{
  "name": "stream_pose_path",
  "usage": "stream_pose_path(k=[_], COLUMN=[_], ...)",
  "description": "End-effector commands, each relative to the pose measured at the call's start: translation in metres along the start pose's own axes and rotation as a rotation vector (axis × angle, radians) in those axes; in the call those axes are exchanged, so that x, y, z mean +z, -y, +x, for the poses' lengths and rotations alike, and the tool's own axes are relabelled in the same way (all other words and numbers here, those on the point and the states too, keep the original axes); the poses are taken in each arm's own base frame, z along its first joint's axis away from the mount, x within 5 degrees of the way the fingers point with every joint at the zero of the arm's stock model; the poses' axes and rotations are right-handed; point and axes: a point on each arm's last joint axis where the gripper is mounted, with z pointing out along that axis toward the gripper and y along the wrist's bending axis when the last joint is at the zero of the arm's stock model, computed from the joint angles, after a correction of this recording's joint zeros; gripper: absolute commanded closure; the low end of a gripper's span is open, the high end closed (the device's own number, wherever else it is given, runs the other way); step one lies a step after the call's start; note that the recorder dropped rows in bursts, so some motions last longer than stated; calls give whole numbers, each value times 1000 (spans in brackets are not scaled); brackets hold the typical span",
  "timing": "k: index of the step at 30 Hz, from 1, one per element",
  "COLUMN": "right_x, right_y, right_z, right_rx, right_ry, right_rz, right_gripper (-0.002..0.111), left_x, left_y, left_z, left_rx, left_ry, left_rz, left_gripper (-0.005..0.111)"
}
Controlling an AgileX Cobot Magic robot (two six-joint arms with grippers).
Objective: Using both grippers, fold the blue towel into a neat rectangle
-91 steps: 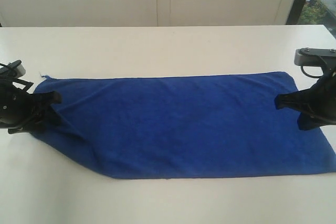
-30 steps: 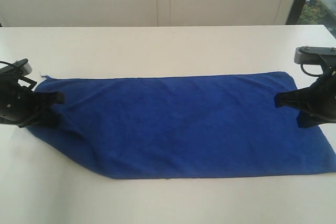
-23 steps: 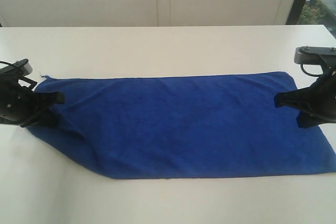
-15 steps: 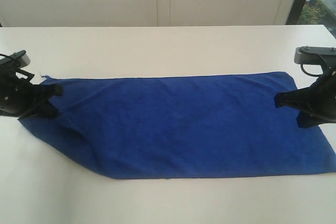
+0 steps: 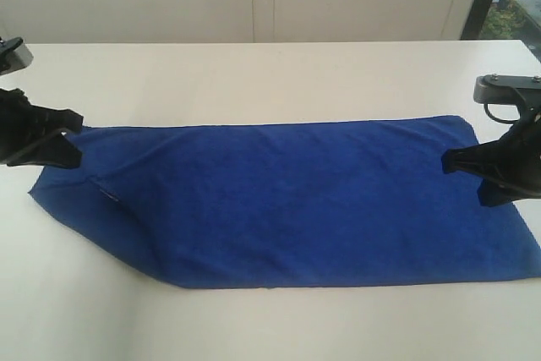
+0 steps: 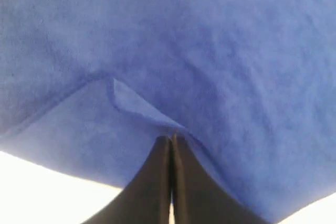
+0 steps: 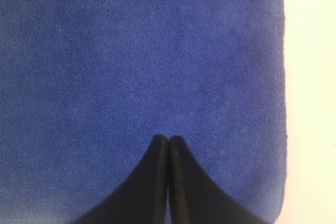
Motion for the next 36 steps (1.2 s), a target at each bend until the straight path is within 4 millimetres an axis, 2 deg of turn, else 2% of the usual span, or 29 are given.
stream_pose_path(k=[1, 4, 10, 13, 23, 31, 33, 36], right_x=[-4, -4, -4, -4, -4, -4, -4, -4], right_y=[1, 1, 1, 1, 1, 1, 1, 1], right_z=[-2, -2, -2, -2, -2, -2, -2, -2], right_rx=[-5, -5, -5, -5, -5, -5, -5, -5], right_ry=[16, 14, 13, 11, 11, 11, 11, 11], right_rz=[2, 1, 1, 1, 1, 1, 1, 1], right_gripper=[108, 108, 108, 108, 108, 108, 108, 108], left_x=[0, 1, 15, 25, 54, 60, 62, 65], left_y=[-2, -5, -10, -13, -28, -34, -35, -37], left_z=[5, 5, 5, 5, 8, 5, 6, 7], left_rx=[-8, -39, -143, -237, -344, -391, -394, -402], left_ry=[-6, 18, 8, 2, -20, 21, 18, 9], left_rz=[-18, -39, -20, 0, -17, -43, -49, -49], left_gripper=[107, 100, 65, 56, 56, 56, 60, 72])
